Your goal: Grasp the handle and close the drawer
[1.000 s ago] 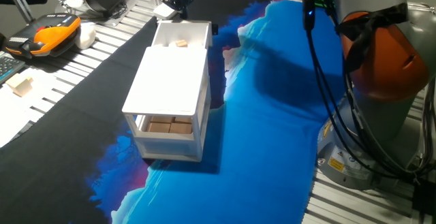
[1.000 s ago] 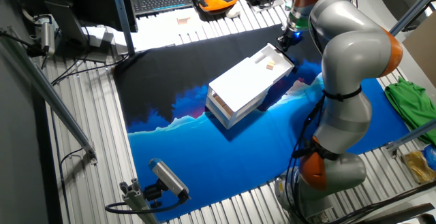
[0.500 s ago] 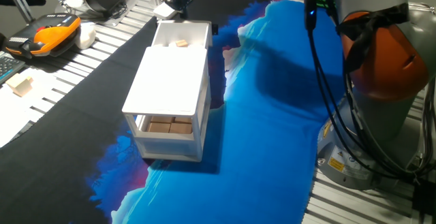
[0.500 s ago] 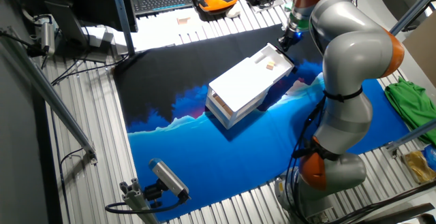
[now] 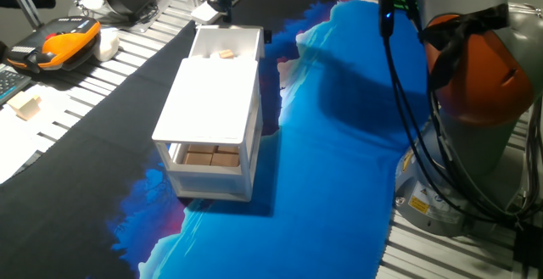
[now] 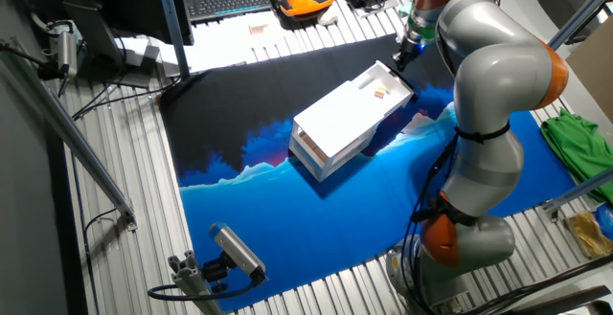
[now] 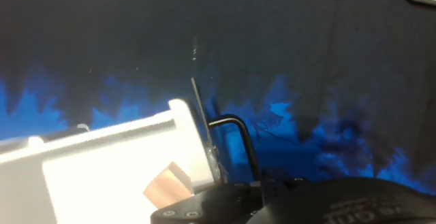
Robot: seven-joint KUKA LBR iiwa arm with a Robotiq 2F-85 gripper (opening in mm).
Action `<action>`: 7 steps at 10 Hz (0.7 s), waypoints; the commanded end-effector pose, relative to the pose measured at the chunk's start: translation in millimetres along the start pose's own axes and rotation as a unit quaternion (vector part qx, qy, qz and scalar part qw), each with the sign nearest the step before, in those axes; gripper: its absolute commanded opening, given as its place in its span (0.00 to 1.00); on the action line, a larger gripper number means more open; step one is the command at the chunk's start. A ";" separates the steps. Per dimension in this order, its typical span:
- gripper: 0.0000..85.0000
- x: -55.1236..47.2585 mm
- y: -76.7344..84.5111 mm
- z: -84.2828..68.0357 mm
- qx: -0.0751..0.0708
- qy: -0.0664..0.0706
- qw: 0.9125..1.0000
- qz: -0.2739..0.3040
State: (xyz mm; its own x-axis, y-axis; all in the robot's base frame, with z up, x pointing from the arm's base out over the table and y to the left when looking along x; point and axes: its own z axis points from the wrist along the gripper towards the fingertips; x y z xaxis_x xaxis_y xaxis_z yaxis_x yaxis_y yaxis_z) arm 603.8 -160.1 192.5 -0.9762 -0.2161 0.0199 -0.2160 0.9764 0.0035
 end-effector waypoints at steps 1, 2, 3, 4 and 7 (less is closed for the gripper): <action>0.00 -0.1 -0.2 0.0 0.004 0.002 0.994 -0.110; 0.00 -0.1 -0.5 -0.2 0.007 0.004 0.993 -0.115; 0.00 -0.1 -0.5 -0.2 0.011 0.006 0.993 -0.115; 0.00 0.1 -0.5 -0.3 0.007 0.011 0.993 -0.115; 0.00 -1.5 0.0 -1.1 0.019 0.029 0.993 -0.115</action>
State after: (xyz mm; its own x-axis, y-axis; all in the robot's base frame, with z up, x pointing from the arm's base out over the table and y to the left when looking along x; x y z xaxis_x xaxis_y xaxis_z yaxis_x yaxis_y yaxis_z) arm 605.2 -159.6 193.6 -0.8989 -0.4308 0.0794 -0.4336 0.9008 -0.0214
